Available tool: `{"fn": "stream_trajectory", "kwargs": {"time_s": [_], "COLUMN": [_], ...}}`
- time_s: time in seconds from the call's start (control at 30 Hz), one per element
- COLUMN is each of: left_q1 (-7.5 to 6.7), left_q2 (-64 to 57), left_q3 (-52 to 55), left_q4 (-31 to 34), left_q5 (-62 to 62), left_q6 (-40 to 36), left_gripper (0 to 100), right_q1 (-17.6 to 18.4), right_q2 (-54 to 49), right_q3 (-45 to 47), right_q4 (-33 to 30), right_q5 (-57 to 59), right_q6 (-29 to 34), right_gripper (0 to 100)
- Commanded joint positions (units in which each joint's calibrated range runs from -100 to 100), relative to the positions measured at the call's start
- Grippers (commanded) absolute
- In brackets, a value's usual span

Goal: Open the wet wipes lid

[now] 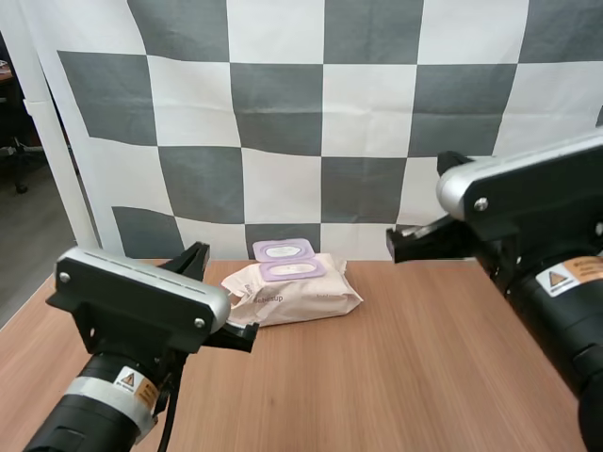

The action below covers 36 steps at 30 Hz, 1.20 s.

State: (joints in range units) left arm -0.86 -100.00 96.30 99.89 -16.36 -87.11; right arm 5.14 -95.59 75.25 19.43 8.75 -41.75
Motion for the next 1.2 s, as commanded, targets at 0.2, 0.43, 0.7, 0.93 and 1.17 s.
{"fn": "stream_trajectory", "kwargs": {"time_s": [0.2, 0.43, 0.7, 0.93, 1.17], "left_q1": [-0.04, -0.07, -0.07, -0.07, -0.07], "left_q2": [0.0, 0.0, 0.0, 0.0, 0.0], "left_q3": [3.7, 3.7, 3.7, 3.7, 3.7], "left_q4": [0.1, -14.5, -56.1, -75.7, -89.4], "left_q5": [22.7, 27.5, 36.8, 44.3, 48.4], "left_q6": [46.9, 56.4, 51.1, 79.3, 82.6], "left_gripper": [21, 31, 37, 37, 37], "right_q1": [0.0, -0.3, -0.7, -0.9, -1.5], "right_q2": [-2.8, -4.4, -4.4, -4.4, -4.4], "right_q3": [17.1, 17.1, 17.1, 17.1, 17.1], "right_q4": [-0.1, -0.1, 0.8, 0.8, 0.8], "right_q5": [-0.8, -0.8, 4.3, 6.6, 10.4], "right_q6": [-1.8, -1.8, -1.2, 0.1, 1.2], "right_gripper": [0, 0, 0, 0, 0]}}
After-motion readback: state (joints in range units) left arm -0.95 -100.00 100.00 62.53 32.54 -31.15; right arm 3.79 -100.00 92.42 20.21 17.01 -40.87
